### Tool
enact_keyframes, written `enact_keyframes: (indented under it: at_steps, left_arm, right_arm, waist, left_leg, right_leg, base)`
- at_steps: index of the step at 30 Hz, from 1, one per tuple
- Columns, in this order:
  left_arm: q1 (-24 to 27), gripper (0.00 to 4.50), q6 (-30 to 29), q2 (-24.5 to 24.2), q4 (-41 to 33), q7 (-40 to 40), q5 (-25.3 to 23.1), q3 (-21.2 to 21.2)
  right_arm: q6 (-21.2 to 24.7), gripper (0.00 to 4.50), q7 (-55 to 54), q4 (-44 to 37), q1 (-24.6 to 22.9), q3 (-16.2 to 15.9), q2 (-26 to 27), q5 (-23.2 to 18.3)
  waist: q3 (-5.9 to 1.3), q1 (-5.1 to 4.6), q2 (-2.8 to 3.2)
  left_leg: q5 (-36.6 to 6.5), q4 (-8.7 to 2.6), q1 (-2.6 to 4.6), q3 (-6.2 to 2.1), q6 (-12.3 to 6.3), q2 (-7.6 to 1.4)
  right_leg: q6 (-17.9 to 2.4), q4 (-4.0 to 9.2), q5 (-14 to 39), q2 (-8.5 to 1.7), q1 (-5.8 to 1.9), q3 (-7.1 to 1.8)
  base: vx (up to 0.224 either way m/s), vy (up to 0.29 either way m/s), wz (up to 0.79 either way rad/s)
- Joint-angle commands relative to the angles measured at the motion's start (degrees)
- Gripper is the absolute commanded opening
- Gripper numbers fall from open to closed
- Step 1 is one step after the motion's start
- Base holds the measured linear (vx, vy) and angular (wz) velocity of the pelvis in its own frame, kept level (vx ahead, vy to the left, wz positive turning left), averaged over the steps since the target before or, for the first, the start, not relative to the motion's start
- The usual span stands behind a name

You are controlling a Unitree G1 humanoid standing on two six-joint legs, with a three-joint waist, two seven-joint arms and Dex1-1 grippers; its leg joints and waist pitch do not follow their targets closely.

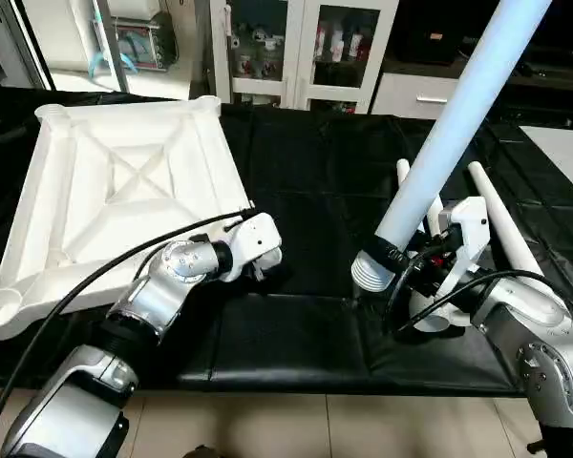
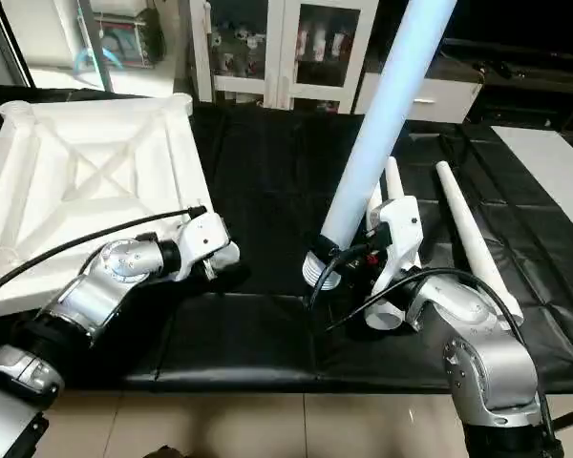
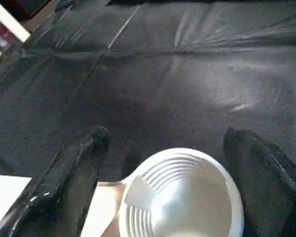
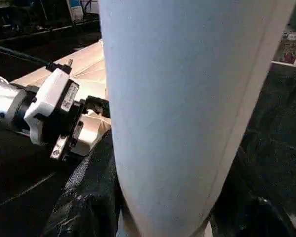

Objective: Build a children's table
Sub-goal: Pick table leg

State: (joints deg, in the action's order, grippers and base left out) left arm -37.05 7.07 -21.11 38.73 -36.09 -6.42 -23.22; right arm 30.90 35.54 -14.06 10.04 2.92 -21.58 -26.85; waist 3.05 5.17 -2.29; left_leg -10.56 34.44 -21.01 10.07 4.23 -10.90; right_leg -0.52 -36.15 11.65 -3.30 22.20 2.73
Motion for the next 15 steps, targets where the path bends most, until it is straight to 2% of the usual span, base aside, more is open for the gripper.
enact_keyframes:
  at_steps: [1,5,7,8,9,10,11,13,14,15]
  left_arm:
    - [-0.83,4.17,0.3,-0.92,1.03,0.54,-0.21,1.16]
    - [2.23,4.17,-1.42,0.42,-8.04,-3.16,10.86,10.28]
    - [4.01,4.17,-5.0,2.54,-14.42,-1.2,16.69,14.85]
    - [4.43,4.17,-5.6,3.0,-15.81,-0.46,17.95,15.75]
    - [5.62,4.17,-7.13,3.46,-18.39,1.32,18.91,16.75]
    - [7.07,4.17,-8.77,3.75,-20.92,3.26,19.28,17.31]
    - [8.54,4.17,-11.09,4.17,-23.25,6.0,18.95,18.05]
    - [12.04,4.17,-13.87,5.53,-28.11,10.25,18.71,19.7]
    - [14.2,4.17,-16.98,6.58,-31.0,12.98,18.87,20.98]
    - [15.16,4.17,-17.84,6.94,-32.16,14.04,18.57,21.41]
  right_arm:
    - [0.15,1.88,0.15,-0.39,0.25,1.01,-0.63,-0.6]
    - [1.47,1.88,-0.33,-0.85,0.61,2.49,-0.18,-2.67]
    - [1.81,1.88,-0.09,-0.7,0.7,2.96,-0.4,-3.31]
    - [1.89,1.88,-0.05,-0.59,0.74,3.08,-0.44,-3.45]
    - [2.14,1.88,-0.79,-0.44,0.93,3.43,-0.26,-3.39]
    - [2.18,1.88,-1.7,-0.38,1.11,3.66,0.08,-3.15]
    - [3.08,1.88,-3.33,-0.22,1.34,3.7,0.36,-2.51]
    - [5.37,1.88,-6.29,-0.05,1.38,3.33,0.62,-1.22]
    - [4.01,1.88,-7.93,-0.21,1.04,3.73,1.69,-0.45]
    - [3.33,1.88,-9.04,-0.29,0.98,4.04,2.38,-0.08]
  waist:
    - [-3.67,0.31,-0.21]
    - [-3.66,0.34,-0.14]
    - [-3.64,0.49,0.22]
    - [-3.53,0.58,0.09]
    - [-3.53,0.72,0.42]
    - [-3.54,0.77,0.51]
    - [-3.44,0.75,0.34]
    - [-3.37,0.57,0.57]
    - [-3.32,0.54,0.44]
    - [-3.32,0.49,0.85]
  left_leg:
    - [-9.34,-4.14,0.82,-0.91,-0.13,-2.44]
    - [-9.79,-4.16,0.8,-0.93,0.33,-2.58]
    - [-9.63,-4.05,0.89,-0.83,0.36,-2.7]
    - [-9.93,-4.02,0.93,-0.72,0.05,-2.62]
    - [-10.2,-3.99,0.92,-0.75,0.1,-2.58]
    - [-10.38,-4.1,0.89,-0.86,0.37,-2.78]
    - [-10.43,-4.12,0.8,-0.82,0.24,-2.67]
    - [-10.67,-4.19,0.78,-0.81,0.8,-2.51]
    - [-10.87,-4.22,0.7,-0.84,0.95,-2.48]
    - [-11.88,-4.25,0.77,-0.82,1.43,-2.49]
  right_leg:
    - [-9.65,4.35,7.3,-4.98,-2.37,-2.74]
    - [-10.97,4.13,7.79,-5.26,-2.37,-2.67]
    - [-12.74,3.7,5.38,-5.16,-2.24,-2.61]
    - [-12.73,4.03,5.67,-4.96,-2.09,-2.56]
    - [-12.64,3.93,5.9,-4.96,-2.13,-2.58]
    - [-12.54,3.79,5.74,-4.99,-2.27,-2.58]
    - [-12.19,4.02,6.21,-4.92,-2.24,-2.58]
    - [-10.91,4.23,7.75,-4.62,-2.24,-2.62]
    - [-10.51,4.34,8.61,-4.62,-2.34,-2.61]
    - [-10.01,4.58,10.09,-4.67,-2.13,-2.69]
  base:
    - [0.0,0.0,0.0]
    - [0.0,0.0,0.0]
    - [0.0,0.0,0.0]
    - [0.0,0.0,0.0]
    - [0.0,0.0,0.0]
    - [0.0,0.0,0.0]
    - [0.0,0.0,0.0]
    - [0.0,0.0,0.0]
    - [0.0,0.0,0.0]
    - [0.0,0.0,0.0]
